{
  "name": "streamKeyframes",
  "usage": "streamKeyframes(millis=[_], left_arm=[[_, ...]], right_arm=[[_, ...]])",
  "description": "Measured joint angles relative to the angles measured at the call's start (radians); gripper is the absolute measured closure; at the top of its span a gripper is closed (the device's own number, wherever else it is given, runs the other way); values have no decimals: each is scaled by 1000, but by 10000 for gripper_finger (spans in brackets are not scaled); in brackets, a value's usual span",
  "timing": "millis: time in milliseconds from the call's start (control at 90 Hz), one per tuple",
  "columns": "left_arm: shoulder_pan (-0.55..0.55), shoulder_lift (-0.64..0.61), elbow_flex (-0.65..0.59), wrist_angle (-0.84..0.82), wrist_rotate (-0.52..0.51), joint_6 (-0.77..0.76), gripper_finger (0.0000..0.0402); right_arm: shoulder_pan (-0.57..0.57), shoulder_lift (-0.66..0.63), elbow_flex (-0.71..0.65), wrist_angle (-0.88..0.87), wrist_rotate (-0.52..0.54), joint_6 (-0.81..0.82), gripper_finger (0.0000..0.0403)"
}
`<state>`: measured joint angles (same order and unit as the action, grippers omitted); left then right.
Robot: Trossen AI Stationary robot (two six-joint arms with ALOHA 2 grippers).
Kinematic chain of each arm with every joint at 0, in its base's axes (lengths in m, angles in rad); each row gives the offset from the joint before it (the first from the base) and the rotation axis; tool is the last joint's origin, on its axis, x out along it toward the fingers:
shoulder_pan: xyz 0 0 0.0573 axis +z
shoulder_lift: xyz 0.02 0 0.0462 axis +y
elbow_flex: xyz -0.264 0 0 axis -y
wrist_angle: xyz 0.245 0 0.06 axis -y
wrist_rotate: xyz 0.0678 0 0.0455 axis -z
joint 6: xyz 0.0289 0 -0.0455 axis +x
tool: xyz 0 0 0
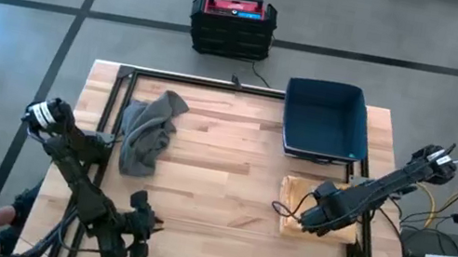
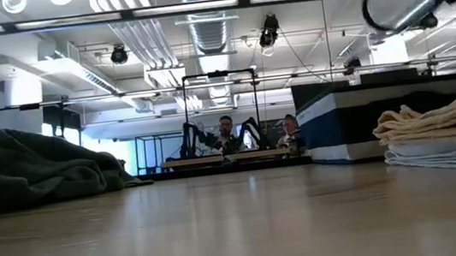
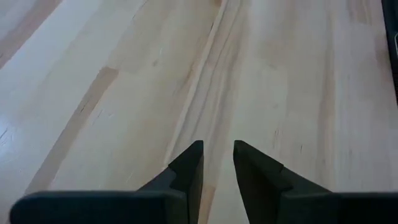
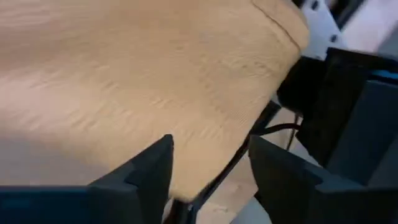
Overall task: Fold towel
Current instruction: Fold the gray towel
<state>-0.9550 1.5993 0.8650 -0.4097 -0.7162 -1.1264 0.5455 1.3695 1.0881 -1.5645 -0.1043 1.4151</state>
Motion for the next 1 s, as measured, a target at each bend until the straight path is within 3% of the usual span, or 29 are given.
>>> streamKeyframes(millis=[100,200,311,467,567,644,711,844,1000], left_arm=[[0,0,0,1,0,0,326],[0,0,0,3,0,0,326],[0,0,2,6,1,0,326],[8,-25,48,-35,3,18,326],[27,-53,120,-187,-3,26,326],[56,-72,172,-331,-10,24,326],[96,-92,208,-479,-9,-2,326],[207,-147,233,-760,12,-123,313],[369,-263,178,-803,87,-130,248]], right_arm=[[9,-1,63,61,85,-43,187],[29,-1,63,287,214,-126,181],[40,21,-15,685,322,-296,183],[43,134,-148,1411,422,-575,195],[34,258,-169,1800,426,-783,200],[16,353,-147,1998,427,-914,201],[3,430,-102,2085,430,-989,201],[-7,546,-7,2085,430,-1025,190],[-7,637,73,1940,430,-1035,164]])
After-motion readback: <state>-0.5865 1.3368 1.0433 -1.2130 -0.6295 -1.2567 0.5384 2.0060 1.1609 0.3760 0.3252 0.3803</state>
